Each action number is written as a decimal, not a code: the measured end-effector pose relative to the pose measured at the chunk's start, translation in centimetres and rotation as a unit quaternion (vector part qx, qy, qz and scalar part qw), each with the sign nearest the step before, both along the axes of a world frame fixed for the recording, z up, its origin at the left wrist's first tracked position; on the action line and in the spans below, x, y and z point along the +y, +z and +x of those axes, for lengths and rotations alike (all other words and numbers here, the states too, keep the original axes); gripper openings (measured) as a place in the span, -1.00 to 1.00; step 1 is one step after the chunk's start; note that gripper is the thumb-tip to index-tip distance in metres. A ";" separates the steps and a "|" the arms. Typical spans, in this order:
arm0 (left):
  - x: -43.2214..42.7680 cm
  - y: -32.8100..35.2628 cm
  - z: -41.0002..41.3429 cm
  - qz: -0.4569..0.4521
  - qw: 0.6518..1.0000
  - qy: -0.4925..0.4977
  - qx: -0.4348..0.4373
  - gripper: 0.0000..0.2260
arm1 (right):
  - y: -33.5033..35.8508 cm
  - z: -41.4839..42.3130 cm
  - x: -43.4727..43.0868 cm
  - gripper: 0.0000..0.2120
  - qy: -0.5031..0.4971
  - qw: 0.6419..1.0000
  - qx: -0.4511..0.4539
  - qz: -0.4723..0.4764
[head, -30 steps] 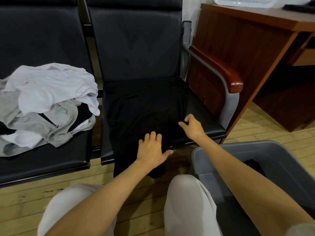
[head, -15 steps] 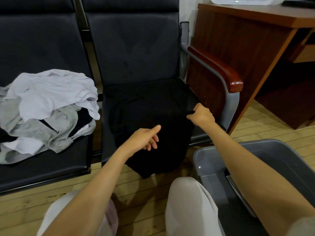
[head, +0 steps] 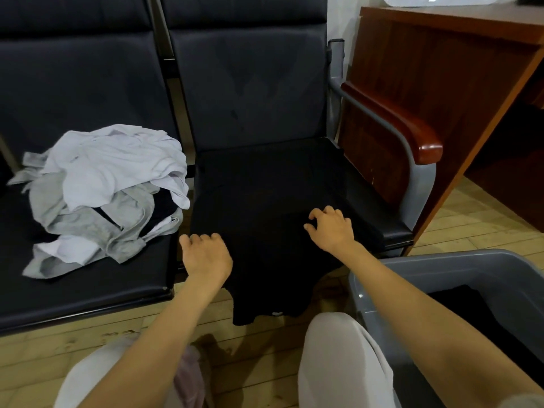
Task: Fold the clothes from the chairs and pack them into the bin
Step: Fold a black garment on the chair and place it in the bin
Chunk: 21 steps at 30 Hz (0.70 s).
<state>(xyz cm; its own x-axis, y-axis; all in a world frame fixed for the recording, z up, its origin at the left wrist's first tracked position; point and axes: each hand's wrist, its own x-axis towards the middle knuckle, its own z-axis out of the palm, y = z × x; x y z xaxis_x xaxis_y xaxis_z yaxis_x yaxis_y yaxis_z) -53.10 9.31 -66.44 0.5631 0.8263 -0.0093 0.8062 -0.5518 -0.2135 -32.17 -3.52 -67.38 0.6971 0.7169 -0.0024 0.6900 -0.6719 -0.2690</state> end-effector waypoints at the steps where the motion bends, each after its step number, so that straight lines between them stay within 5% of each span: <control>1: -0.2 -0.1 0.0 0.013 0.999 -0.026 -0.023 -0.69 | -0.1 0.0 0.1 -0.68 -0.002 1.000 -0.015 0.020; 5: -0.8 -1.5 0.8 -0.031 0.979 -0.141 -0.143 -0.60 | -0.8 -0.6 0.4 -0.65 0.015 0.998 -0.002 0.059; 11: 0.1 -1.3 1.9 -0.091 0.954 -0.136 -0.253 -0.67 | -0.8 0.4 1.4 -0.55 -0.046 0.999 -0.019 -0.004; 14: 2.1 -1.5 3.2 -0.139 0.964 -0.098 -0.203 -0.55 | -1.0 1.2 2.9 -0.39 -0.049 0.990 0.076 -0.104; 17: 5.0 -2.5 5.0 -0.208 0.970 -0.053 -0.115 -0.48 | -1.3 3.0 4.6 -0.34 -0.032 0.987 0.080 -0.139; 21: 9.5 -3.9 8.2 -0.187 0.976 -0.052 -0.102 -0.43 | -2.1 7.2 7.3 -0.33 -0.021 0.989 0.052 -0.136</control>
<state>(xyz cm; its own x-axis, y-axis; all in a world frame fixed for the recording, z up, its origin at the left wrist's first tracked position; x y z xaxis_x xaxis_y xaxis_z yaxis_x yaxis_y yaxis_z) -44.94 18.82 -70.29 0.6647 0.7256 -0.1778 0.7469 -0.6410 0.1765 -24.96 3.82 -69.44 0.7123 0.6503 -0.2640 0.6382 -0.7567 -0.1420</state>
